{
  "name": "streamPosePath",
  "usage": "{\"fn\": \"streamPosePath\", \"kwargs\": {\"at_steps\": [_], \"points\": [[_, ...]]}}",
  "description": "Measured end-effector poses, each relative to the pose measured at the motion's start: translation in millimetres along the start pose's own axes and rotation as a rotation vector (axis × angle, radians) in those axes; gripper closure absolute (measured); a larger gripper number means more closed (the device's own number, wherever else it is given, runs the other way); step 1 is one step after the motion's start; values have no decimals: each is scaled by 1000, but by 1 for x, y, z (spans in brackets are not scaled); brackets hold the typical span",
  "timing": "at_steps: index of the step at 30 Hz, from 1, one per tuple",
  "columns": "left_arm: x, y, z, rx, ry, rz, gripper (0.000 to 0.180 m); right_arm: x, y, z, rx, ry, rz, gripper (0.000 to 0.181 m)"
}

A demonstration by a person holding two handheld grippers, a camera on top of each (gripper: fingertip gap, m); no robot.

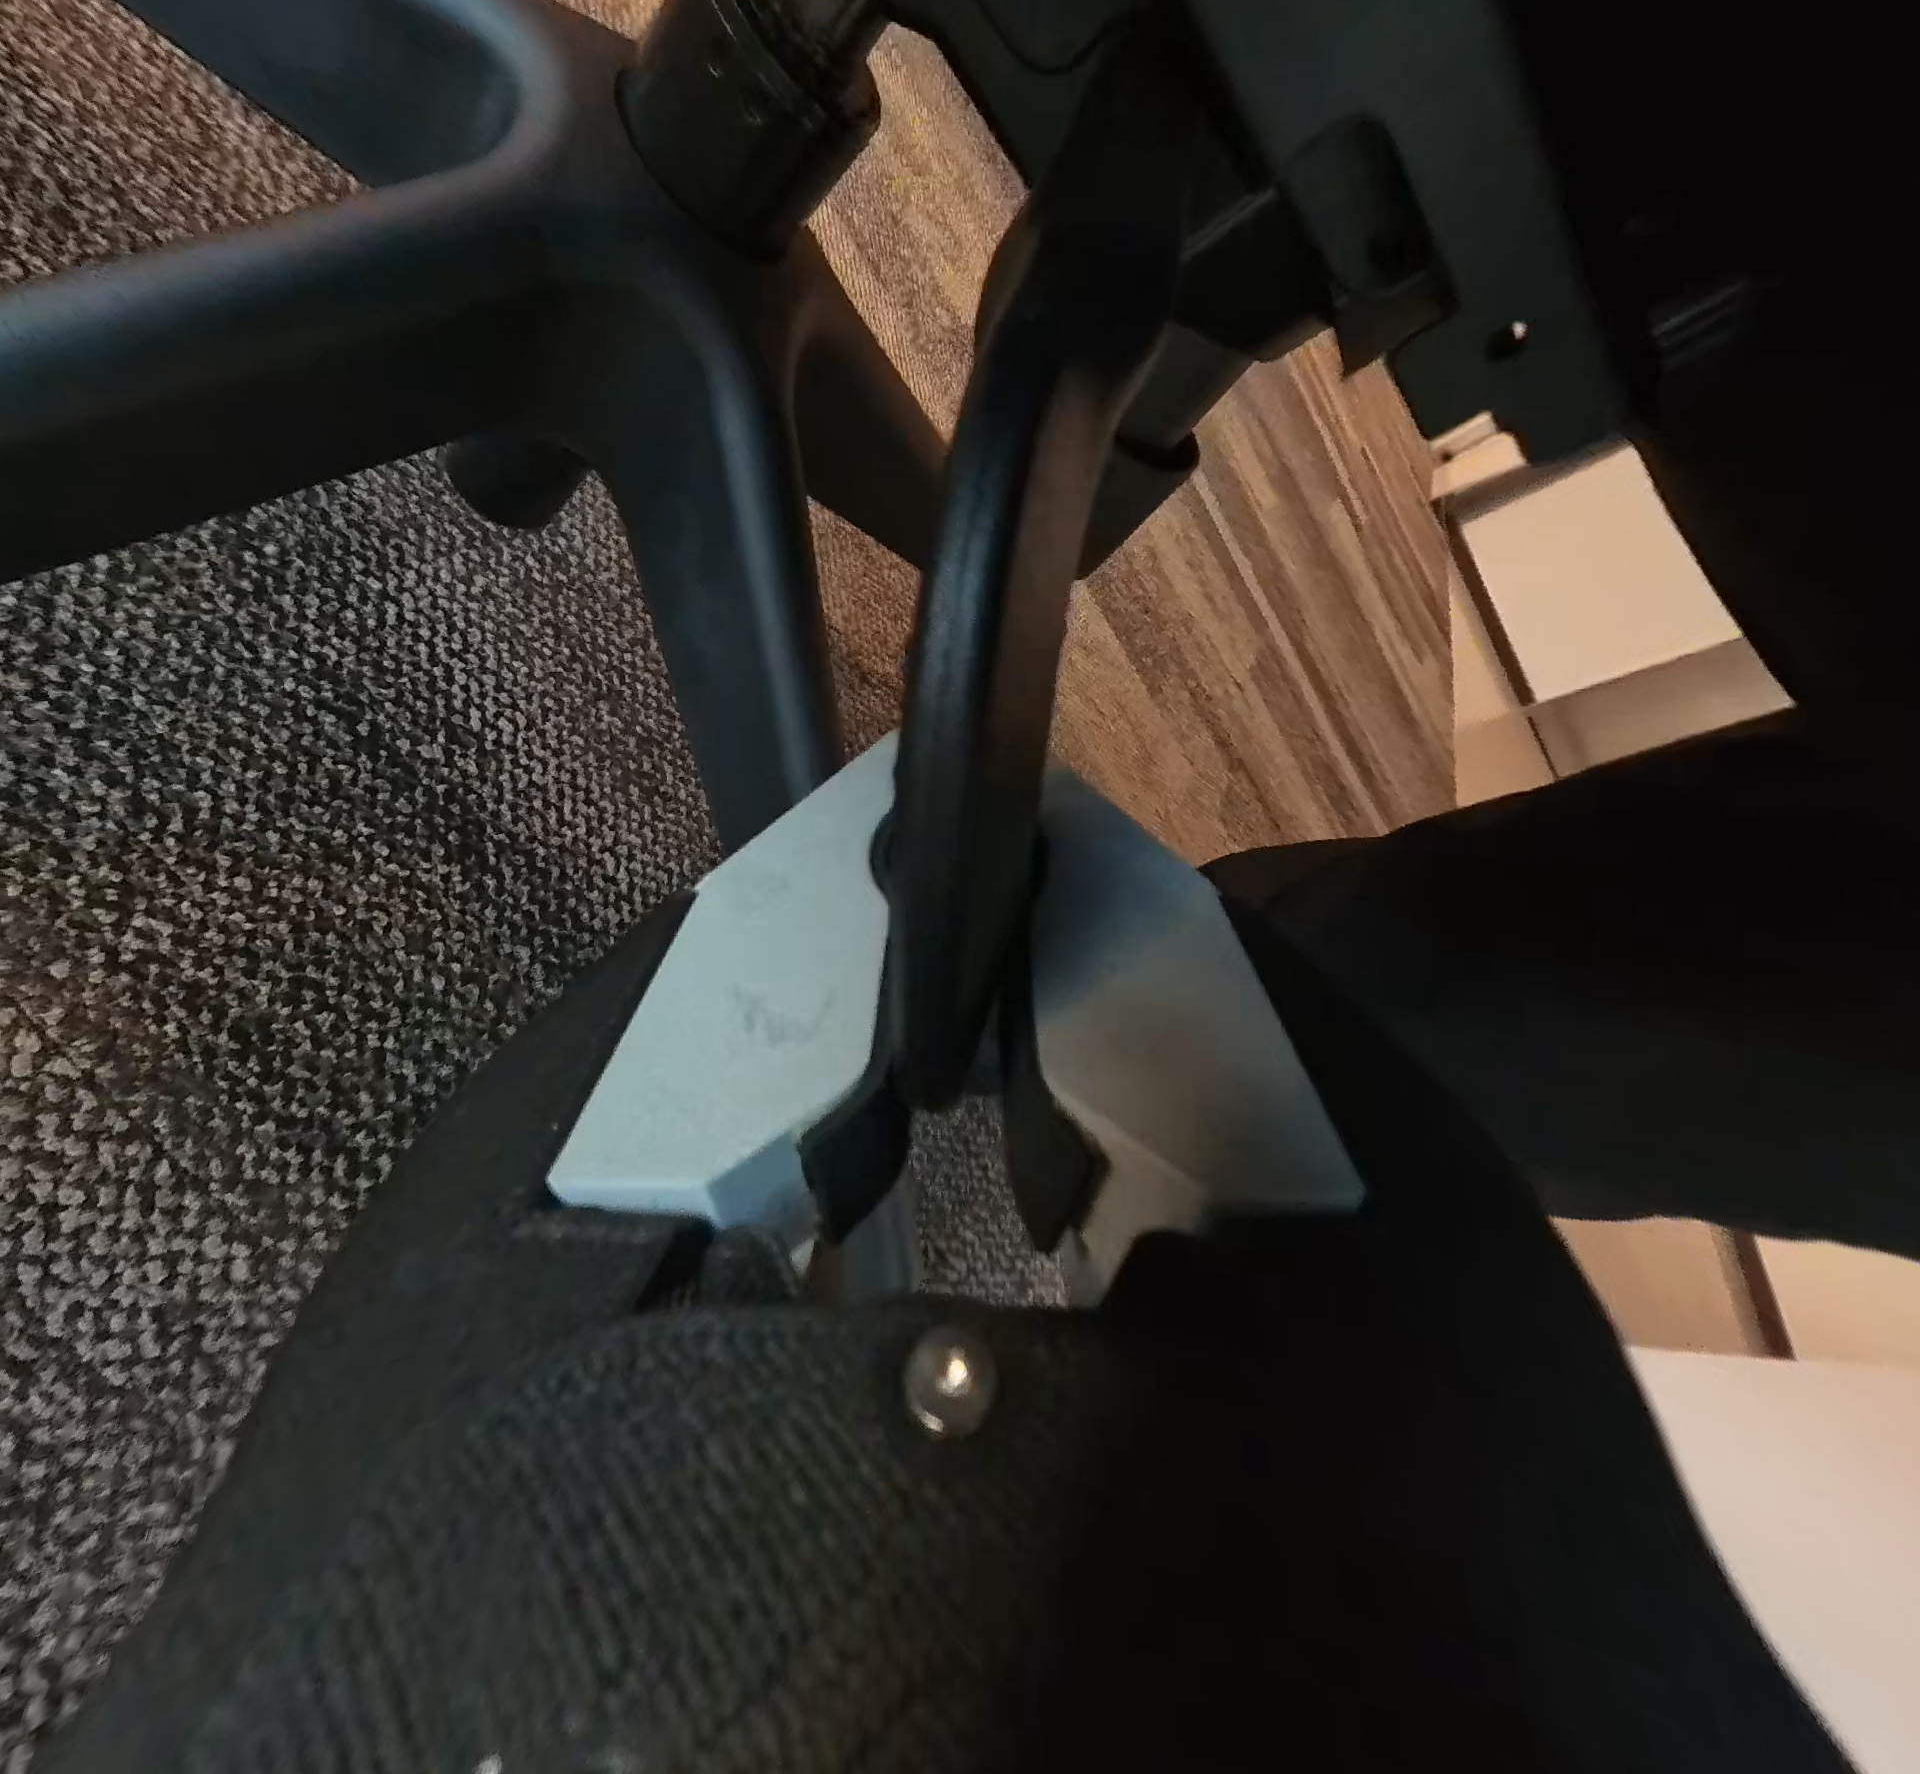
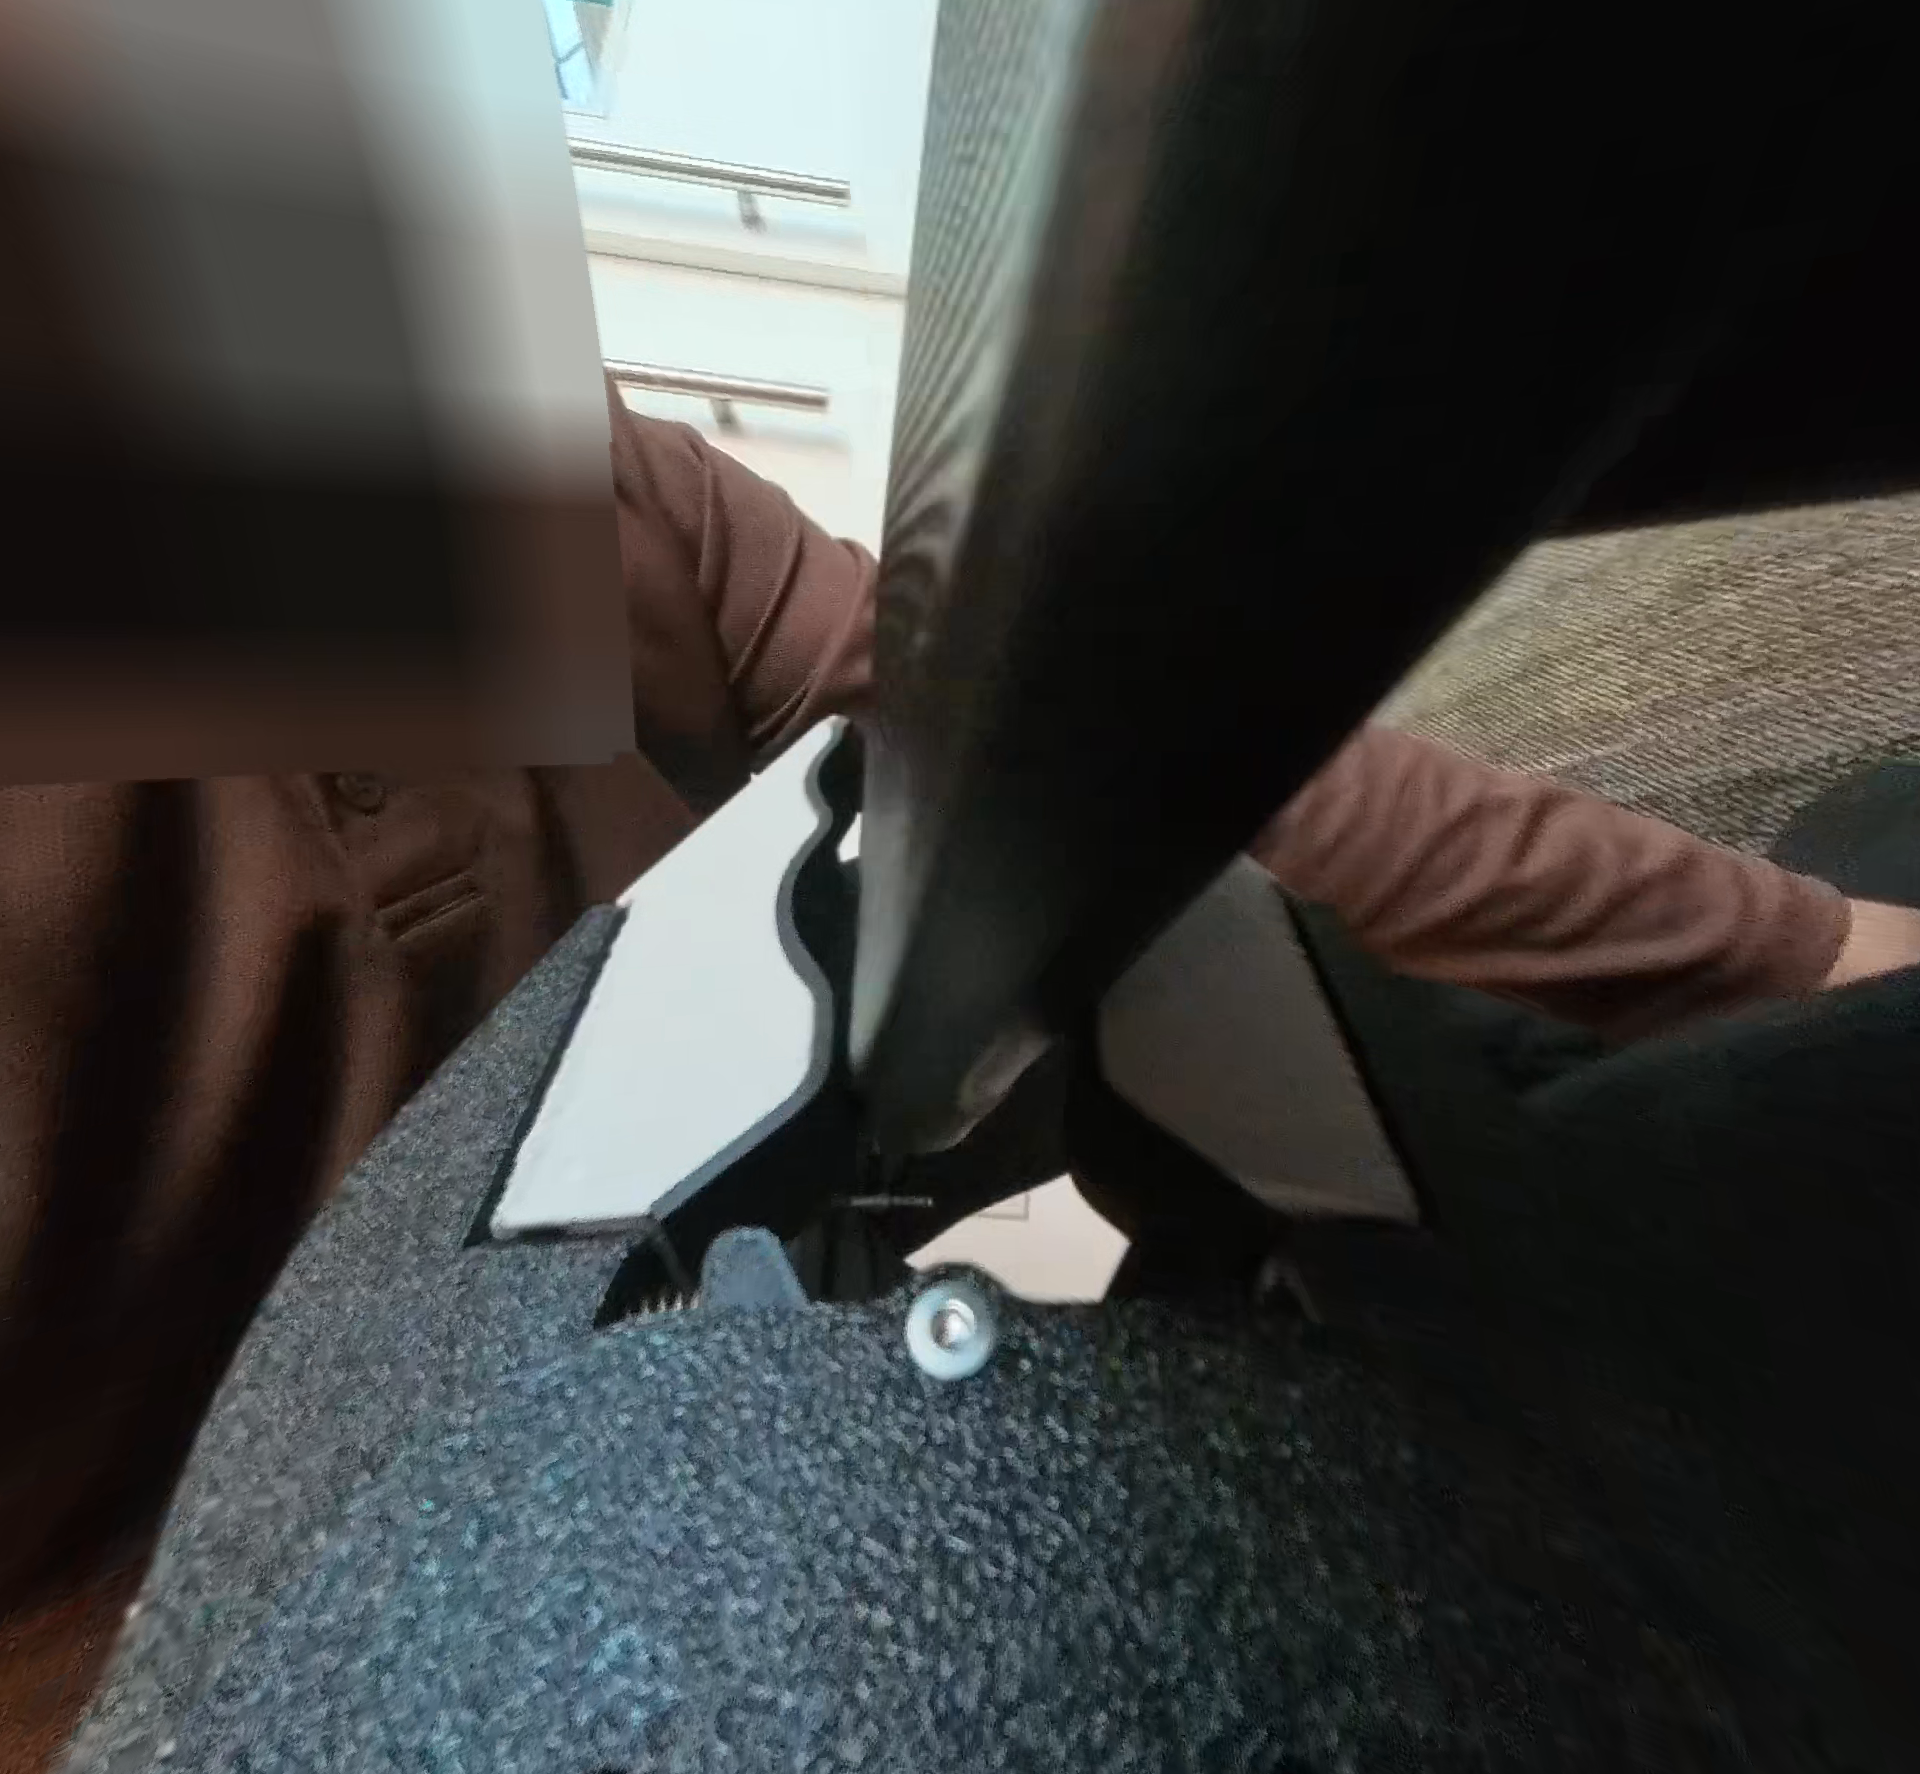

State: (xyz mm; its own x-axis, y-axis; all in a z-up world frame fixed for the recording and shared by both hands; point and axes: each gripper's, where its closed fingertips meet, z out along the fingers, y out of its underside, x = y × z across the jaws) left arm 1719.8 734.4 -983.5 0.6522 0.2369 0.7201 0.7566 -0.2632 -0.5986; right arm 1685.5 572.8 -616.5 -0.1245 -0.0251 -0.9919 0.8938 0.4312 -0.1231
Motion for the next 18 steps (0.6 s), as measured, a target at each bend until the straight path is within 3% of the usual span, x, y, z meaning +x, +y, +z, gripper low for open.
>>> {"fn": "streamPosePath", "kwargs": {"at_steps": [8, 12, 18], "points": [[42, 21, 16, 63, 23, -94, 170, -8, 61, 11, -119, -17, -2, 145], [48, 18, 18, 212, -22, -228, 170, -9, 69, 18, -103, -27, -11, 146], [52, 23, 25, 223, -44, -194, 171, -13, 86, 17, -117, -31, 16, 145]]}}
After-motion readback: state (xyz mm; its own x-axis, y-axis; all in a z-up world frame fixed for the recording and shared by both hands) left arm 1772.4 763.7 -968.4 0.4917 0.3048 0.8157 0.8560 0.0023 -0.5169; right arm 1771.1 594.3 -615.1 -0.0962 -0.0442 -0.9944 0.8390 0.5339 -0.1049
